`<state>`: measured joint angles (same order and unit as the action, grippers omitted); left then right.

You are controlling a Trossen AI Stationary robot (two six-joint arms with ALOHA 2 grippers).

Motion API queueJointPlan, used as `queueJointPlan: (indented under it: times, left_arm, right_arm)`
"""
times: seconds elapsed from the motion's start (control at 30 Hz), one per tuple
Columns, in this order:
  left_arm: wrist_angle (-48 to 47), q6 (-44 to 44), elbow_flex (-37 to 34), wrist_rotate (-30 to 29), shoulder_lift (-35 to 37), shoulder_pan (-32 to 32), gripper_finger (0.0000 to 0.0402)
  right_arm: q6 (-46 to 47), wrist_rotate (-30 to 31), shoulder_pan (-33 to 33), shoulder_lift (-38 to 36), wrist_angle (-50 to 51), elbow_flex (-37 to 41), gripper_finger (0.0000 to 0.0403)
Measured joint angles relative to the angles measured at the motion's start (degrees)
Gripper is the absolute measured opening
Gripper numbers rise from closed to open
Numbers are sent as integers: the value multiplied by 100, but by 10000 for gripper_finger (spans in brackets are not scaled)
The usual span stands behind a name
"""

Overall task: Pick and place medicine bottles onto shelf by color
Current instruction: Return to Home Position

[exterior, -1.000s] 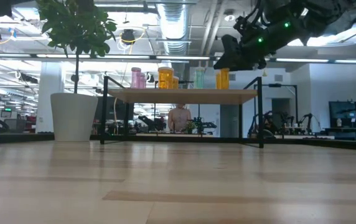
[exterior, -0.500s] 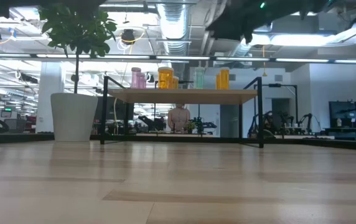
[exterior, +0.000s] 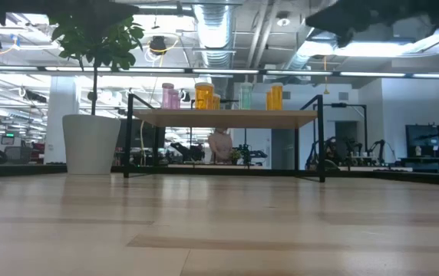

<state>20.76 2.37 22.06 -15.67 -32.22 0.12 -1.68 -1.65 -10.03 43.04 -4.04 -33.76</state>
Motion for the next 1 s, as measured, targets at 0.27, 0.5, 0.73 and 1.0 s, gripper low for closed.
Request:
queueJointPlan:
  times: [0.27, 0.5, 0.73, 1.0]
  left_arm:
    - [-573, -341, 0, 343, 513, 558, 92]
    - [-2069, -547, 0, -246, 1439, 674, 8]
    - [-2630, -399, -128, 148, 2617, 676, 0]
    - [-2599, -719, -879, 639, 3189, 671, 0]
  right_arm:
    - [182, -3, 160, -665, -1300, 1258, 15]
    - [130, -17, 287, -1330, -1317, 1639, 11]
    - [100, -88, 388, -2191, -1141, 2079, 9]
    - [494, -80, 346, -3541, -1204, 3123, 10]
